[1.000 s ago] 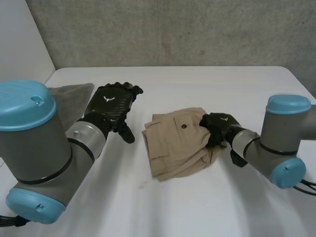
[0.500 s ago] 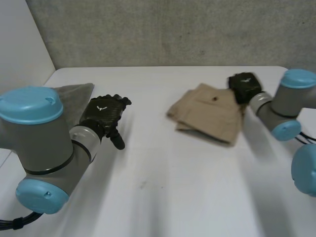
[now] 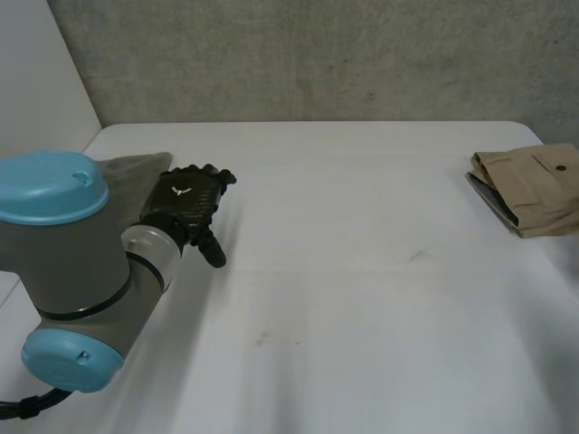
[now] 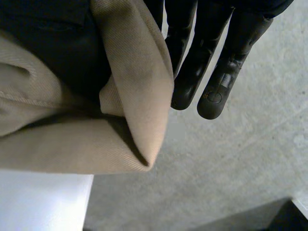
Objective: Fold the laundry.
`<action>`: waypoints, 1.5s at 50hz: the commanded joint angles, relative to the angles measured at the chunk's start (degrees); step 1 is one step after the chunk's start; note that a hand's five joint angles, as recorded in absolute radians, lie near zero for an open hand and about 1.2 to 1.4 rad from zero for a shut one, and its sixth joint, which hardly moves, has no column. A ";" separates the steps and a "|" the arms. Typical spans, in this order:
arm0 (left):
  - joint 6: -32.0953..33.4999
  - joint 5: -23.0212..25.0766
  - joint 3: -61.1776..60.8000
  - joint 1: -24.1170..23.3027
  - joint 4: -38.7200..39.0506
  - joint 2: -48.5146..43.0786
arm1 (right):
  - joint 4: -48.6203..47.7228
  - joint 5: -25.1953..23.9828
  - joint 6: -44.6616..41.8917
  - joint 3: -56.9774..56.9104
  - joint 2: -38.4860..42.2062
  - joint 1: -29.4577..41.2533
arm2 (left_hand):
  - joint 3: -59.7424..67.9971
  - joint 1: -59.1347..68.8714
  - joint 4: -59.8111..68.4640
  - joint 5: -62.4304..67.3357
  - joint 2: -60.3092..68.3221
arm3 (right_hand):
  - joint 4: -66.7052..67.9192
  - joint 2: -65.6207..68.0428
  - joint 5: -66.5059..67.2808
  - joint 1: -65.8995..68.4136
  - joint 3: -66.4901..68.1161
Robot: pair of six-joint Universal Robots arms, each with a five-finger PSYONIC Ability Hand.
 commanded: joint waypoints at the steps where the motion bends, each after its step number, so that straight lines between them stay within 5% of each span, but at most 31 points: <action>1: 0.13 0.01 0.22 -0.10 -0.08 -0.03 | 0.36 0.53 -0.63 1.31 -0.10 -0.58 | -1.74 -1.41 -1.32 -1.08 -1.26 | 11.96 12.75 15.39 26.64 12.47; 2: 0.13 -0.07 0.22 -0.10 -0.08 0.05 | 0.45 0.27 -0.63 1.66 -0.36 -0.49 | -1.57 -1.25 -1.16 -0.91 -1.10 | -28.45 -27.66 -25.02 -13.77 -27.93; 4: 0.13 -0.08 0.31 -0.10 -0.08 0.14 | 0.54 0.18 -0.63 2.10 -0.71 -0.49 | -1.57 -1.24 -1.16 -0.91 -1.10 | -58.04 -57.25 -54.61 -43.36 -57.53; 12: 0.13 -0.08 0.57 0.08 -0.08 2.16 | 14.14 -1.49 -2.03 10.79 -8.62 -0.40 | -1.74 -1.41 -1.33 -1.08 -1.27 | -58.04 -57.25 -54.61 -43.36 -57.53; 21: -0.22 0.01 -0.57 0.43 -0.17 5.32 | 28.21 2.01 -17.74 23.09 -20.21 -6.28 | -1.91 -1.58 -1.49 -1.25 -1.43 | -58.04 -57.25 -54.61 -43.36 -57.53; 30: -0.30 0.36 -2.15 1.74 -0.17 8.05 | 20.68 10.72 -26.73 23.28 -28.04 -8.49 | -1.91 -1.58 -1.49 -1.25 -1.43 | -58.04 -57.25 -54.61 -43.36 -57.53; 40: -0.30 0.54 -3.65 1.74 -0.17 10.95 | 10.84 10.73 -25.59 27.50 -36.57 -0.77 | -2.07 -1.75 -1.66 -1.42 -1.60 | -58.04 -57.25 -54.61 -43.36 -57.53; 46: -0.30 0.54 -4.17 1.92 -0.17 12.36 | 1.95 7.66 -22.08 33.29 -41.05 6.44 | -2.07 -1.75 -1.66 -1.42 -1.60 | -58.04 -57.25 -54.61 -43.36 -57.53; 58: -0.39 0.45 -5.67 4.81 0.26 15.78 | -1.05 -7.55 -3.64 49.54 -51.77 21.99 | -2.58 -2.25 -2.17 -1.92 -2.11 | -58.04 -57.25 -54.61 -43.36 -57.53; 66: -0.22 0.98 -5.67 9.65 0.53 16.31 | -0.61 -7.73 9.81 61.23 -55.73 31.05 | -3.25 -2.93 -2.84 -2.60 -2.78 | -58.04 -57.25 -54.61 -43.36 -57.53; 75: -0.13 3.26 -5.67 13.78 0.62 15.52 | -1.22 -7.91 15.72 71.53 -57.49 37.21 | -3.25 -2.93 -2.84 -2.60 -2.78 | -58.04 -57.25 -54.61 -43.36 -57.53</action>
